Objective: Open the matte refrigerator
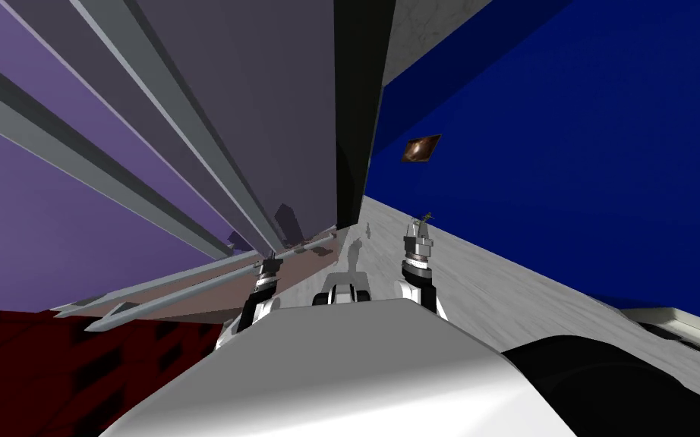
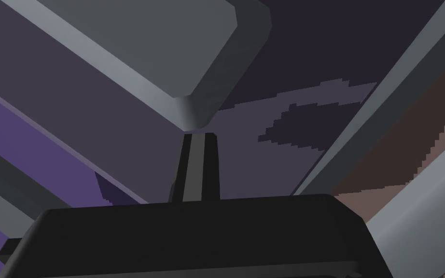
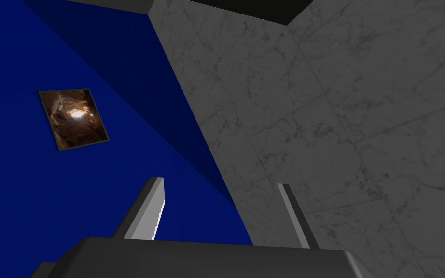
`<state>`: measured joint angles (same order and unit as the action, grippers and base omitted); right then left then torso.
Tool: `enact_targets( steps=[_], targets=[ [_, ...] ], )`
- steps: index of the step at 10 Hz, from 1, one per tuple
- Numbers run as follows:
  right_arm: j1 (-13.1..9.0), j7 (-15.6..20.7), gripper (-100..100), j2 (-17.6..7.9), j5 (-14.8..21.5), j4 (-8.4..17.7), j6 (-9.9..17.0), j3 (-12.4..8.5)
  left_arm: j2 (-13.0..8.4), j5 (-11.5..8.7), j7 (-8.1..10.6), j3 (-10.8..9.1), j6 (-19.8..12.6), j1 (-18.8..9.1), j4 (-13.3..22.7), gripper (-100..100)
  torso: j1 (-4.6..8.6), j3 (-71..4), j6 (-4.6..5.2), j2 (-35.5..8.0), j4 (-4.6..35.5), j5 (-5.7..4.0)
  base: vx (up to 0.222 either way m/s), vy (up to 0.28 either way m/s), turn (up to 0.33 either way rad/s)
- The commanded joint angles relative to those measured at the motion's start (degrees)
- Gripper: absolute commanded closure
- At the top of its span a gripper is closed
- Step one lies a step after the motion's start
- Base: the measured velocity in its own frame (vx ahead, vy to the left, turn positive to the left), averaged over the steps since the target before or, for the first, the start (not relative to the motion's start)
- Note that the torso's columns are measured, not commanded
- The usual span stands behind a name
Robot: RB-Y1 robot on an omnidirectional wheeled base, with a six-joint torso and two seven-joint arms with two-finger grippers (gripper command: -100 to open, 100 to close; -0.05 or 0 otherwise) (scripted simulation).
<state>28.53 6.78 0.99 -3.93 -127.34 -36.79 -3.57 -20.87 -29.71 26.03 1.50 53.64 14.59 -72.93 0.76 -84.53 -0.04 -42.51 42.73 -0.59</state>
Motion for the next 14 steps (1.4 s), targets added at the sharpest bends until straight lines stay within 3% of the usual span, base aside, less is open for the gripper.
enact_targets(
  steps=[1,3,4,5,8,14],
  targets=[
    [-0.01,0.0,0,0.0,0.0,-0.01,0.0,0.01,0.51,-1.01,-1.6,-2.38,-0.45,-0.4,-1.43,100,0.2,0.16,0.13,-0.21,-0.11,0.09,-0.063,-0.235,0.106],
    [-0.02,0.0,0,0.02,0.0,-0.01,0.0,0.02,1.34,-2.01,-3.18,-4.43,-1.48,-0.76,-1.84,100,-0.05,0.2,0.13,-0.19,-0.2,0.27,-0.053,-0.299,0.164],
    [-0.02,0.0,0,0.02,0.0,-0.01,0.0,0.03,1.09,-1.71,-2.53,-3.79,-1.04,-0.36,-1.77,100,-0.32,0.05,0.08,0.08,-0.35,0.43,-0.034,-0.165,0.065],
    [-0.02,0.0,0,0.0,0.0,-0.01,0.0,0.01,1.97,-1.68,-2.69,-3.89,0.73,0.02,-1.18,-100,-1.08,-0.11,0.16,0.33,-0.41,0.61,0.021,-0.043,0.009],
    [-0.01,0.0,0,-0.02,0.0,0.0,0.0,-0.01,3.16,-1.54,-2.52,-3.82,3.89,0.44,-0.26,-100,-1.17,-0.49,0.44,1.04,-0.66,0.79,0.039,0.008,0.018],
    [0.0,0.0,0,-0.02,0.0,0.0,0.0,-0.01,6.99,-0.92,-2.12,-3.59,13.43,1.69,2.99,-100,-0.64,-0.42,0.68,0.97,-0.71,0.79,0.067,-0.001,0.014]
  ],
)
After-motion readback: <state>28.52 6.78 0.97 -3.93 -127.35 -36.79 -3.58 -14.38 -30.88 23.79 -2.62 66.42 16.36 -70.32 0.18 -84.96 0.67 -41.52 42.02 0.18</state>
